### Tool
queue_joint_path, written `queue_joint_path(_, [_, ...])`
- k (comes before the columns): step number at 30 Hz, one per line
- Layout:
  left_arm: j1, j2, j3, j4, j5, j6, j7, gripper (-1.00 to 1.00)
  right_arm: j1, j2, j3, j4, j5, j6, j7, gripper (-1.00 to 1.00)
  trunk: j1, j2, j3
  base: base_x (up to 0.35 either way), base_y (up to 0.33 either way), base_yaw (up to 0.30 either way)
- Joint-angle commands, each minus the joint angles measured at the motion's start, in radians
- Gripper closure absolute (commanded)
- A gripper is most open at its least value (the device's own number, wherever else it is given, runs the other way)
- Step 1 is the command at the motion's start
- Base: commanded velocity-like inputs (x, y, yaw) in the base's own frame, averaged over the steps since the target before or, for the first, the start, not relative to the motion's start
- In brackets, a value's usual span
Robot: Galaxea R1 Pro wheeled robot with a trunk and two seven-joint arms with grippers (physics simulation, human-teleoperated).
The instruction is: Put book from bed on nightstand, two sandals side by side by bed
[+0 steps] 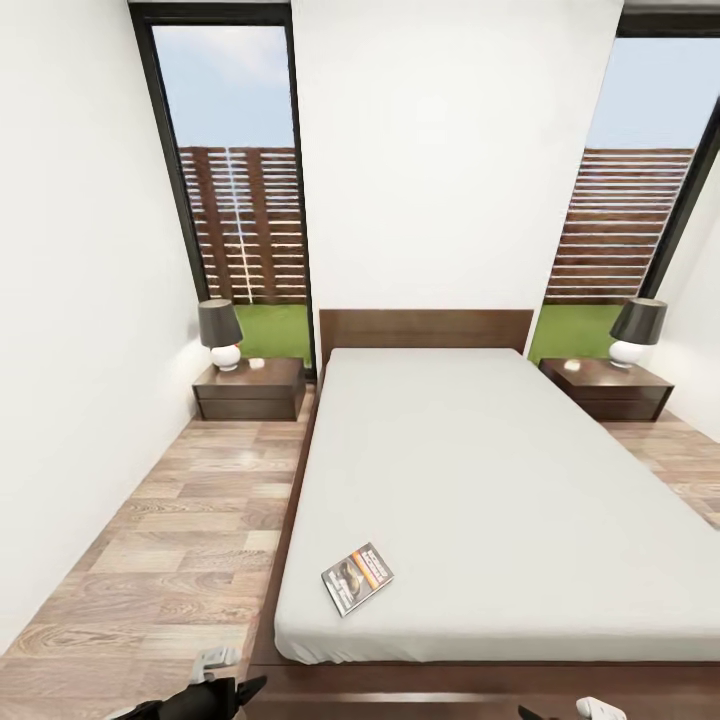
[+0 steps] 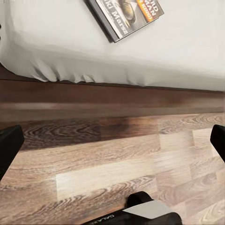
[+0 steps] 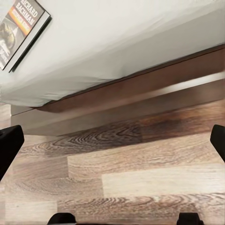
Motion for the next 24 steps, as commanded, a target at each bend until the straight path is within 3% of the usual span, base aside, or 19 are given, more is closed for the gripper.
queue_joint_path(1, [-0.001,0.000,0.003,0.002,-0.002,-0.004,-0.003,-1.00,-0.001,0.000,-0.004,0.001,0.002,-0.003,0.004,-1.00,-0.004,0.006,0.001,0.000,0.000,0.000])
queue_joint_path(21, [-0.001,0.000,0.003,0.002,-0.002,-0.004,-0.003,-1.00,-0.001,0.000,-0.004,0.001,0.002,-0.003,0.005,-1.00,-0.080,0.146,0.064,0.000,0.000,0.000])
queue_joint_path(24, [-0.001,0.000,0.003,0.002,-0.002,-0.004,-0.003,-1.00,-0.002,0.000,-0.004,0.001,0.002,-0.003,0.005,-1.00,-0.080,0.146,0.064,0.000,0.000,0.000])
